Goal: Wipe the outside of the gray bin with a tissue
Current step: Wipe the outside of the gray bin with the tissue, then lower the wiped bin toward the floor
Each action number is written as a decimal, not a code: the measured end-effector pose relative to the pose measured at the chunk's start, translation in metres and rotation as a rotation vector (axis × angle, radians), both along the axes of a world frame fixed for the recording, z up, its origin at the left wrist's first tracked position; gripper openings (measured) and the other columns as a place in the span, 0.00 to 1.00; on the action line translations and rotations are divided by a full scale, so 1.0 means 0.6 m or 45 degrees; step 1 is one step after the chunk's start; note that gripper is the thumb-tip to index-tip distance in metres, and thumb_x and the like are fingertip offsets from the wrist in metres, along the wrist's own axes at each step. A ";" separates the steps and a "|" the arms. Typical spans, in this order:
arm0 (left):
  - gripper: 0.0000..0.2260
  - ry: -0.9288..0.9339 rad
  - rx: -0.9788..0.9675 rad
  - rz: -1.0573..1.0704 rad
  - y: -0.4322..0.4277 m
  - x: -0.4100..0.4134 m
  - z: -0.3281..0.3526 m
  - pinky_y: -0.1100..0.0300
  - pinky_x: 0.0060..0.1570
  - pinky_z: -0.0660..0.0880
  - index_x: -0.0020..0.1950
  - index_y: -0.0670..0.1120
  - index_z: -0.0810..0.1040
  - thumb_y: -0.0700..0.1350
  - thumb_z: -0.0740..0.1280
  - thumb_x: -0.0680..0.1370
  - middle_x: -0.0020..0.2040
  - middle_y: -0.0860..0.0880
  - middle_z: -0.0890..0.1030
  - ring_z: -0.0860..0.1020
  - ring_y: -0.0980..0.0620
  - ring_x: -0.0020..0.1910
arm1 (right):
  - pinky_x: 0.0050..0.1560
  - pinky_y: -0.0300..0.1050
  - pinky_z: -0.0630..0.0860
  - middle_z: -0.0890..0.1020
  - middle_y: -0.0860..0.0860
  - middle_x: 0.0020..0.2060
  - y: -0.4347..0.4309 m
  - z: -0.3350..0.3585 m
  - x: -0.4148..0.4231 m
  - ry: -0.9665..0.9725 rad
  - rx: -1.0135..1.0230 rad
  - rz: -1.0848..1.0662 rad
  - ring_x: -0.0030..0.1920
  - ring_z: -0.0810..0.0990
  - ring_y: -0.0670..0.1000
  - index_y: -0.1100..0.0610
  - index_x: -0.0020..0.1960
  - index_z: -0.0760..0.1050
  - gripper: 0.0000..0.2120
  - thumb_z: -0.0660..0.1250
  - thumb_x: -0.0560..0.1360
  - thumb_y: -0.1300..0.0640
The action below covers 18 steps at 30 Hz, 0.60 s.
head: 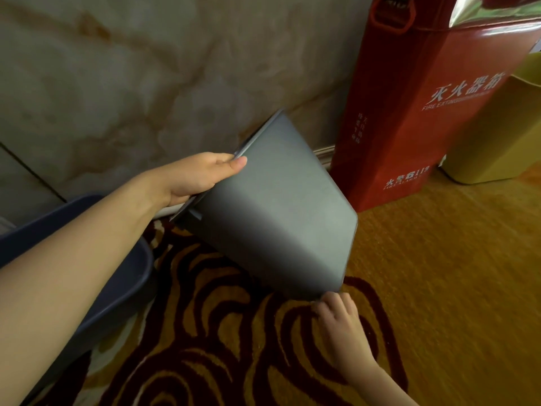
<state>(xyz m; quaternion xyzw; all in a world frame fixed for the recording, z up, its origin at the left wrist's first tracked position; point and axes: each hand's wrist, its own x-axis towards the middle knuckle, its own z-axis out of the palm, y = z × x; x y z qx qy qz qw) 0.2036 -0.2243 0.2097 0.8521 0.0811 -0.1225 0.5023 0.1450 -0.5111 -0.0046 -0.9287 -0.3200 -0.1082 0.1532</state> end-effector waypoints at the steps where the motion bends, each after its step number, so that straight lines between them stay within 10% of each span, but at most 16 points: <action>1: 0.23 -0.010 -0.007 0.019 -0.003 0.002 0.000 0.60 0.67 0.66 0.69 0.43 0.69 0.54 0.57 0.79 0.63 0.51 0.77 0.74 0.57 0.62 | 0.47 0.42 0.77 0.78 0.50 0.45 0.000 0.010 0.001 -0.008 0.130 -0.027 0.46 0.74 0.49 0.54 0.47 0.79 0.14 0.78 0.63 0.60; 7: 0.20 -0.028 0.050 0.092 -0.014 0.009 0.005 0.50 0.71 0.62 0.68 0.44 0.70 0.52 0.58 0.79 0.67 0.47 0.74 0.71 0.50 0.66 | 0.45 0.32 0.68 0.73 0.50 0.45 0.109 0.160 0.118 0.106 1.013 -0.024 0.44 0.71 0.46 0.59 0.47 0.73 0.03 0.64 0.74 0.63; 18: 0.18 -0.039 0.284 0.424 -0.040 0.061 0.007 0.55 0.56 0.72 0.60 0.36 0.76 0.39 0.71 0.71 0.57 0.38 0.80 0.78 0.41 0.56 | 0.39 0.34 0.70 0.74 0.46 0.42 -0.006 0.035 0.079 0.648 0.708 -0.318 0.42 0.74 0.43 0.50 0.42 0.71 0.09 0.66 0.74 0.63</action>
